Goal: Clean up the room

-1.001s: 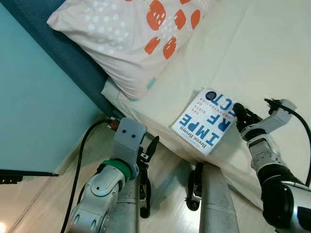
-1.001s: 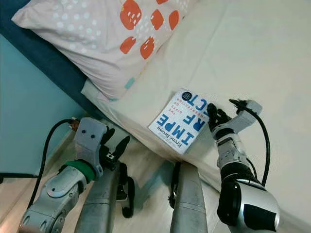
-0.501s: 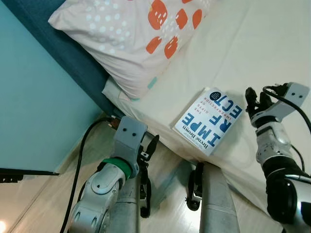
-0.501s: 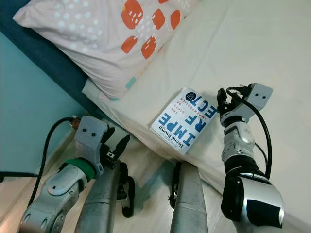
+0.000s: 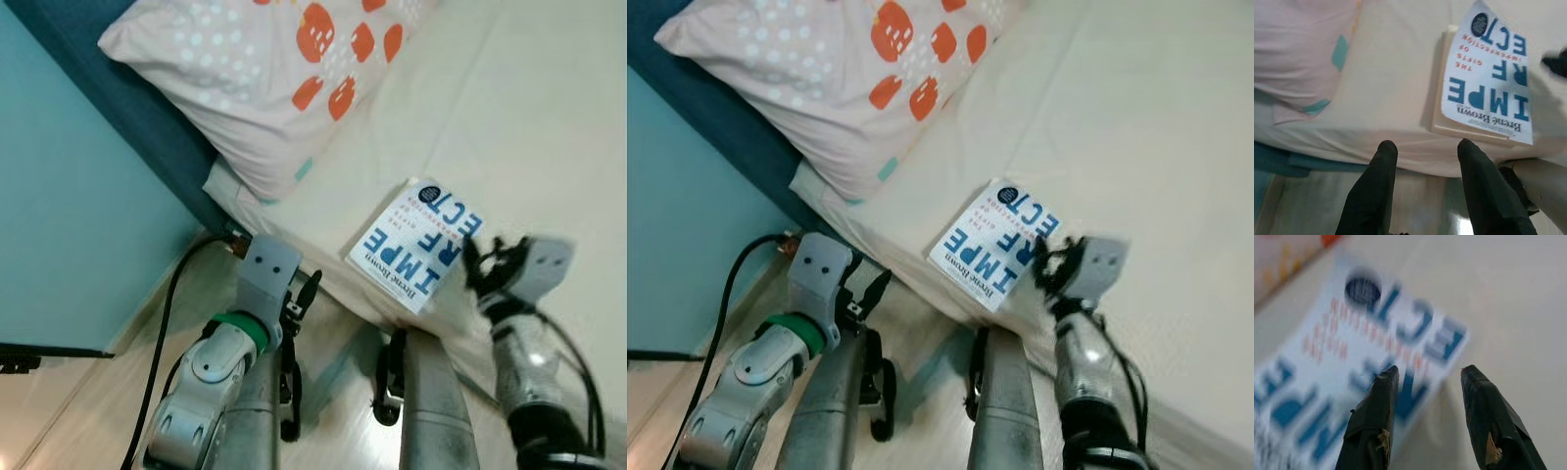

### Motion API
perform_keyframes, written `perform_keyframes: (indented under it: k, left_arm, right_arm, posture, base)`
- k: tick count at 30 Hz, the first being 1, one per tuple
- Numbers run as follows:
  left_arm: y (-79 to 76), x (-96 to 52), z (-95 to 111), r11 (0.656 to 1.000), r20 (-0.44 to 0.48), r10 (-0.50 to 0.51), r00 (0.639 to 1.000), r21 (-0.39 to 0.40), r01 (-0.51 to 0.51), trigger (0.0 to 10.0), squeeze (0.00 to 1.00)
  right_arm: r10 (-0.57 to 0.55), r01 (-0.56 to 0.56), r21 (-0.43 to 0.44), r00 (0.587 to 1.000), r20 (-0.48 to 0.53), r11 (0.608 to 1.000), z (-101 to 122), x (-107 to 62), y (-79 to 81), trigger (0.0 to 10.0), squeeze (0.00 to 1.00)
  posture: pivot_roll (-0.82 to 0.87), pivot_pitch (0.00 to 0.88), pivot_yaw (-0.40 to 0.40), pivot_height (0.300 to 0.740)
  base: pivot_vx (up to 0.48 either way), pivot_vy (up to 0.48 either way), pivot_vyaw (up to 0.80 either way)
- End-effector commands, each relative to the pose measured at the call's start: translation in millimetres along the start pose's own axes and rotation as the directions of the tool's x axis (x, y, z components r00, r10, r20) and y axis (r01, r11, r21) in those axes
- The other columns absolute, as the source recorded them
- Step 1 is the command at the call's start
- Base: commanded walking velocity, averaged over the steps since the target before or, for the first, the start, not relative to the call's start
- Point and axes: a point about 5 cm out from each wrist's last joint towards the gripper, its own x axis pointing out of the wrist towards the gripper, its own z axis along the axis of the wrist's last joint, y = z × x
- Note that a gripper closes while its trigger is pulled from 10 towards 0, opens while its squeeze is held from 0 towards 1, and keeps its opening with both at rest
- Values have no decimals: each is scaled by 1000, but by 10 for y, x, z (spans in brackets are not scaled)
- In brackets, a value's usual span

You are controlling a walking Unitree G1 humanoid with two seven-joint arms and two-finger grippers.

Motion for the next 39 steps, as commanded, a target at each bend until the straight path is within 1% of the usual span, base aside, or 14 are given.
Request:
perform_keyframes:
  k: [1, 2, 4, 5, 7, 11, 16, 21, 23, 27, 28, 31, 34, 39]
  left_arm:
    - [-15, 6, -76, 1000, -24, -14, 1000, 0, 14, 10000, 0]
    - [-15, 6, -76, 1000, -24, -14, 1000, 0, 14, 10000, 0]
    - [-12, 15, -79, 1000, -21, -12, 1000, 2, 12, 10000, 0]
    - [-12, 15, -79, 1000, -21, -12, 1000, 2, 12, 10000, 0]
    - [-19, 20, -82, 1000, -16, -12, 1000, 4, 12, 10000, 0]
    - [-28, 16, -90, 1000, -14, -11, 1000, 4, 11, 10000, 0]
    - [-46, 18, -91, 1000, -11, -15, 1000, 3, 15, 10000, 0]
    - [-47, 26, -74, 1000, -3, -15, 1000, 3, 15, 10000, 0]
    - [-43, 14, -74, 1000, -3, -11, 1000, 2, 11, 10000, 0]
    - [-47, -10, -74, 1000, -6, -6, 1000, 0, 6, 10000, 0]
    - [-56, -34, -77, 1000, -10, -4, 1000, -3, 4, 10000, 0]
    - [-59, -44, -80, 1000, -12, -3, 1000, -3, 3, 10000, 0]
    - [-53, -79, -82, 1000, -19, 3, 1000, -4, -3, 10000, 0]
    - [-39, -113, -84, 1000, -27, 12, 1000, -2, -12, 10000, 0]
  right_arm:
    - [157, -157, 3, 987, -44, 988, -101, -106, 193, 10000, 0]
    - [157, -157, 3, 987, -44, 988, -101, -106, 193, 10000, 0]
    - [365, -364, 28, 928, -79, 931, -112, -191, 388, 10000, 0]
    - [365, -364, 28, 928, -79, 931, -112, -191, 388, 10000, 0]
    - [464, -468, -2, 878, -116, 884, -102, -268, 466, 10000, 0]
    - [504, -510, -5, 851, -146, 860, -115, -362, 503, 10000, 0]
    - [526, -543, 15, 806, -271, 839, -328, -456, 542, 10000, 0]
    - [508, -547, -14, 787, -350, 837, -440, -385, 544, 10000, 0]
    - [488, -533, -17, 787, -378, 846, -443, -292, 540, 10000, 0]
    - [477, -523, -19, 790, -385, 852, -424, -181, 555, 10000, 0]
    - [500, -534, 11, 783, -371, 845, -402, -111, 619, 10000, 0]
    - [506, -539, 16, 779, -371, 842, -398, -83, 648, 10000, 0]
    - [543, -571, 48, 747, -383, 819, -409, -5, 779, 10000, 0]
    - [570, -605, 65, 703, -424, 794, -470, 8, 874, 10000, 0]
  posture:
    - [74, 243, 116, 630]
    - [74, 243, 116, 630]
    - [72, 237, 109, 630]
    - [72, 237, 109, 630]
    - [74, 235, 102, 630]
    - [72, 233, 98, 630]
    - [73, 233, 101, 630]
    - [86, 240, 106, 630]
    - [100, 251, 109, 630]
    - [114, 263, 110, 630]
    - [125, 270, 111, 630]
    - [130, 273, 112, 630]
    - [153, 294, 119, 630]
    - [167, 305, 120, 630]
  base:
    - [0, 0, 0]
    - [0, 0, 0]
    - [0, 0, 0]
    - [0, 0, 0]
    - [0, 0, 0]
    - [0, 0, 0]
    - [0, 0, 0]
    - [0, 0, 0]
    - [0, 0, 0]
    - [0, 0, 0]
    - [0, 0, 0]
    - [0, 0, 0]
    - [0, 0, 0]
    - [0, 0, 0]
